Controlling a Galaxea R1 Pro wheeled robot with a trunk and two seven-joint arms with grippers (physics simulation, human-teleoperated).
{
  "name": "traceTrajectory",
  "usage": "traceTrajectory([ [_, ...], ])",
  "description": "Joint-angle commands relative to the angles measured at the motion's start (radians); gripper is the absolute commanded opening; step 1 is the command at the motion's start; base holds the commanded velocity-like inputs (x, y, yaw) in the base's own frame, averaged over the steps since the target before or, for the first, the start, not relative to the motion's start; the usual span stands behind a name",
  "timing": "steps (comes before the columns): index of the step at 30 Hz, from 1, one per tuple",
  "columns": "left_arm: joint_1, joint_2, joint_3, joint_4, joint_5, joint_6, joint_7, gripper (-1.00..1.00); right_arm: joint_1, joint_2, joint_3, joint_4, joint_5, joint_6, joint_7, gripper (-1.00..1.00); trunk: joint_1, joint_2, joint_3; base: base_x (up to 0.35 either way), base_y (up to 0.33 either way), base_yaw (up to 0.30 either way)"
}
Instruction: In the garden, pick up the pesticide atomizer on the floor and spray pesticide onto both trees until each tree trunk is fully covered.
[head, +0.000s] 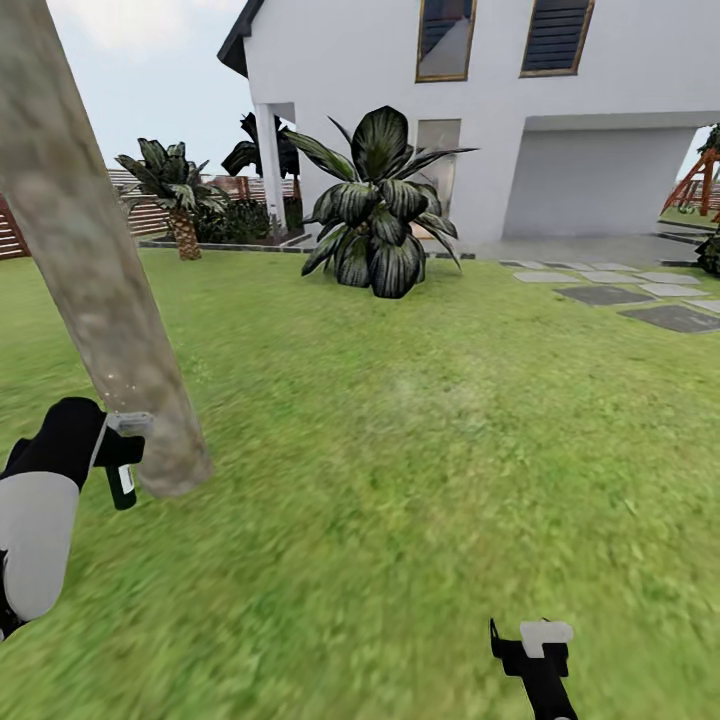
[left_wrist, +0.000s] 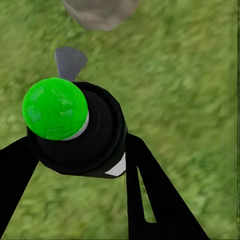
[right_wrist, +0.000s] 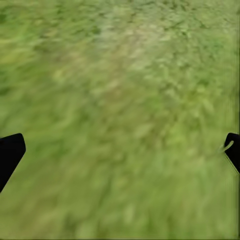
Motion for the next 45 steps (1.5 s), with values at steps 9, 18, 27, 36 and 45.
traceTrajectory([
  [9,0.026,0.008,0.040,-0.001,-0.012,-0.010,-0.006,-1.00,-0.001,0.000,-0.004,0.002,0.011,-0.003,-0.006,1.00,0.000,0.000,-0.001,0.185,-0.227,0.047],
  [18,0.052,-0.007,0.053,0.002,-0.008,-0.012,-0.006,-1.00,-0.001,0.000,-0.004,0.002,0.011,-0.003,-0.006,1.00,0.000,0.000,-0.001,0.146,-0.113,0.267],
  [27,0.059,-0.086,0.055,-0.006,0.011,-0.010,0.160,-1.00,-0.001,0.000,-0.004,0.002,0.011,-0.003,-0.006,1.00,0.000,0.000,-0.001,0.169,-0.119,0.275],
  [36,0.142,-0.075,0.055,-0.012,0.033,-0.010,0.172,-1.00,-0.001,0.001,-0.003,0.002,0.012,-0.003,-0.005,1.00,0.000,0.000,-0.001,0.135,-0.119,0.041],
  [45,0.161,-0.073,0.066,-0.013,0.094,-0.011,0.169,-1.00,-0.001,0.002,-0.003,0.002,0.012,-0.003,-0.005,1.00,0.000,0.000,-0.001,0.240,-0.177,0.022],
])
